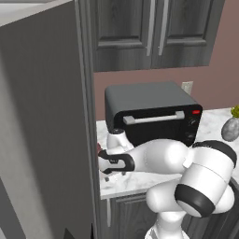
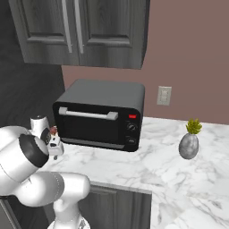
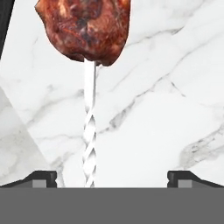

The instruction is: Store the kebab skewer in the freezer for long-term storage. Close the freezer door after placing the cooked food.

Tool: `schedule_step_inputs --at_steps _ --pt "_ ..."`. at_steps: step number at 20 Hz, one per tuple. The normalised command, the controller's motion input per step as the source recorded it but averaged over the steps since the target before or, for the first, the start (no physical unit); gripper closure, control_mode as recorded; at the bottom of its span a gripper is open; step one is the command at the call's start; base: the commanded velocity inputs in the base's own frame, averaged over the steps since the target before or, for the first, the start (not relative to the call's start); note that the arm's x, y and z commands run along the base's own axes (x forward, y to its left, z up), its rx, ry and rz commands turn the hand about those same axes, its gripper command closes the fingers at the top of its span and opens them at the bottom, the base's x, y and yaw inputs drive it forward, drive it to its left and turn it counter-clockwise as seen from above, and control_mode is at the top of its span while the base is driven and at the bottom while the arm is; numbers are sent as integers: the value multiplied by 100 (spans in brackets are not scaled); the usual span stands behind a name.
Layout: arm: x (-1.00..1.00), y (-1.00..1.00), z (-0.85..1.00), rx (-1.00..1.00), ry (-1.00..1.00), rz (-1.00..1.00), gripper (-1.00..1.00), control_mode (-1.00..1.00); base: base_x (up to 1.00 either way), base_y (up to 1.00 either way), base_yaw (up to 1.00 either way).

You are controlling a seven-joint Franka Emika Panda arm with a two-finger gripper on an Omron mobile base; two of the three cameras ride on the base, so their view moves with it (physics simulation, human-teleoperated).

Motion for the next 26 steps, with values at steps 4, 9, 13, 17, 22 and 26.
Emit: schedule_step_inputs --at_steps 4,9,13,17,22,26 --pt "17 0 -16 0 -2 -2 -100 -100 0 0 0" --pt "1 0 -11 0 -2 -1 -100 -100 0 0 0" --pt "0 0 -12 0 -1 0 100 -100 0 0 0" --pt "0 0 -10 0 -1 0 100 -100 0 0 0" --pt "0 0 -7 0 0 0 100 -100 0 0 0" --pt "0 0 0 0 0 0 100 -100 0 0 0"
